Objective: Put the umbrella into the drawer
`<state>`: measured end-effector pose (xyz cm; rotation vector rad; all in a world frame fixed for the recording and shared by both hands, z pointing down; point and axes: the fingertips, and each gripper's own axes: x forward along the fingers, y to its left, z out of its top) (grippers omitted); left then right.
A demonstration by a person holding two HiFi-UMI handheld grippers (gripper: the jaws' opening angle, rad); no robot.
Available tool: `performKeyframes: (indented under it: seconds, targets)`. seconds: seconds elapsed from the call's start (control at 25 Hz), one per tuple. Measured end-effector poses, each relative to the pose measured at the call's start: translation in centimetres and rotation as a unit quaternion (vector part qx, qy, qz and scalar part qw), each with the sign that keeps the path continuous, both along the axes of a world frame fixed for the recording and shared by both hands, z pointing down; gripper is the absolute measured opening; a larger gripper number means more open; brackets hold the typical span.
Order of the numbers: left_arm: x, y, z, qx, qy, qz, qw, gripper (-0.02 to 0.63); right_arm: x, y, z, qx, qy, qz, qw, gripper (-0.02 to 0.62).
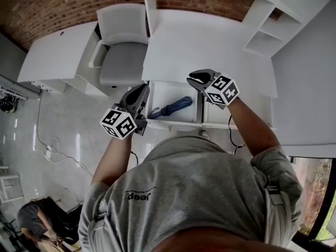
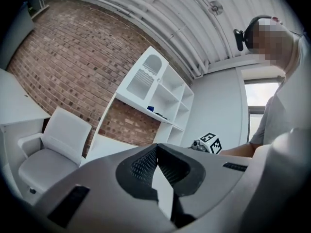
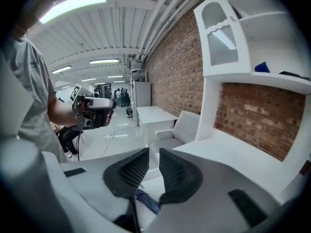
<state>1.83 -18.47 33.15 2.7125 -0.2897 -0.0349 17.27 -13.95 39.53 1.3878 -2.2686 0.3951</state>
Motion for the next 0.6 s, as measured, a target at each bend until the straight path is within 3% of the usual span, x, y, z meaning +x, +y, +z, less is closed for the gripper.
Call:
performKeyframes:
  seconds: [0.32, 0.6]
  targets:
    - [3.4, 1.1, -4.6, 0.029, 0.025, 0.039, 0.9985, 0.018, 4.6, 3.8, -7.3, 0.081, -0.018, 0.066, 0.994, 0.033]
    - [5.9, 2.4, -7.3, 0.043, 0.031, 0.047, 0.9975, 0.018, 9.0, 6.9, -11.7, 0.129, -0.048, 0.109, 0.984, 0.018]
